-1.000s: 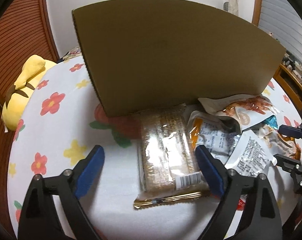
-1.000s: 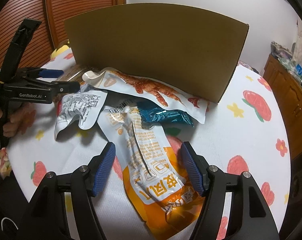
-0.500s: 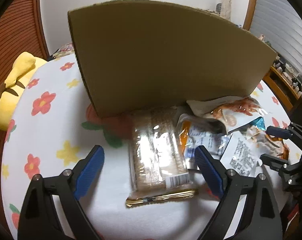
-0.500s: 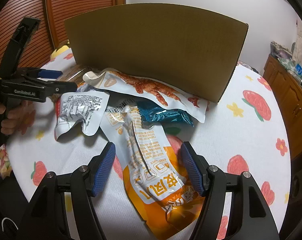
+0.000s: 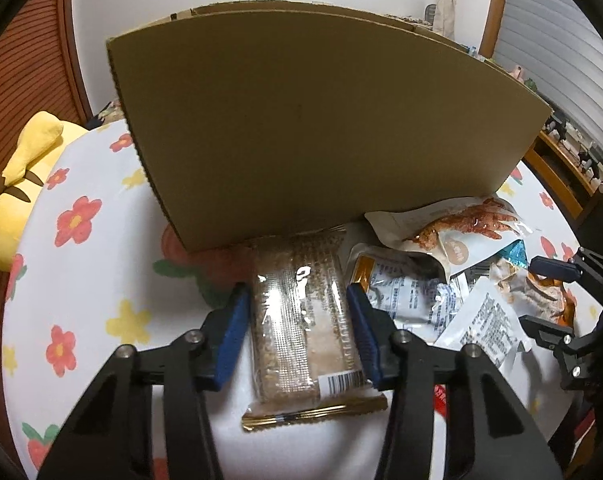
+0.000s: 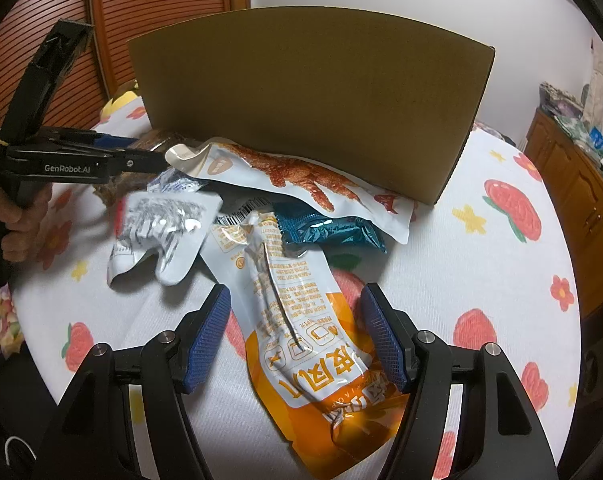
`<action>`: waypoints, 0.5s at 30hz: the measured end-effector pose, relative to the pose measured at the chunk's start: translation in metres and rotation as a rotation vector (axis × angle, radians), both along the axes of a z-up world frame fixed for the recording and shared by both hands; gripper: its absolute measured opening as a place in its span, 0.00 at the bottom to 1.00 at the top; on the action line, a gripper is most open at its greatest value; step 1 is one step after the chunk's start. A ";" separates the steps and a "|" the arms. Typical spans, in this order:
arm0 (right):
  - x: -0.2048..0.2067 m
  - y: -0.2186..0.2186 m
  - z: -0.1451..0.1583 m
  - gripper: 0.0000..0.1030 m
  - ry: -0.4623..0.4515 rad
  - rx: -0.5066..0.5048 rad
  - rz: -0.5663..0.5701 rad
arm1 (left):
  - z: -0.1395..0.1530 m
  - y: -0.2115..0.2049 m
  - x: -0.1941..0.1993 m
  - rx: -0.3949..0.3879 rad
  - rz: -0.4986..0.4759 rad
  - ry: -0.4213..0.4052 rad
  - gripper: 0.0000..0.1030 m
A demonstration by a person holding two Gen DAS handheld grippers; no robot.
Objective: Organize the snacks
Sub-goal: 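Grasp the clear-wrapped biscuit bar with the left tool while the right tool grasps the orange pouch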
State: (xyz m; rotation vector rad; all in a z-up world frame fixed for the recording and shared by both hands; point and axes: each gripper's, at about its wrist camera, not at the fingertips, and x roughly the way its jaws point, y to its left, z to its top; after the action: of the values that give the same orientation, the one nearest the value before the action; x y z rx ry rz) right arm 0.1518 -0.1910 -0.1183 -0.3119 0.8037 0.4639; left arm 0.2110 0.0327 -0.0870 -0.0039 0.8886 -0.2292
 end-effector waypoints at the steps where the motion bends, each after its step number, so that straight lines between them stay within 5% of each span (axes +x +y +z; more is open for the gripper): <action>1: 0.000 0.000 0.000 0.67 0.000 0.000 0.000 | 0.001 0.000 -0.003 0.004 -0.003 -0.007 0.43; 15: 0.000 0.000 0.000 0.67 0.000 0.001 0.000 | 0.019 0.013 -0.057 -0.030 0.023 -0.101 0.42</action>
State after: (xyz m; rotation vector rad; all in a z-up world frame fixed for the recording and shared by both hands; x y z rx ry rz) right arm 0.1516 -0.1912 -0.1186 -0.3112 0.8040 0.4640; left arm 0.1541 0.0459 -0.0681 -0.0305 0.7836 -0.2196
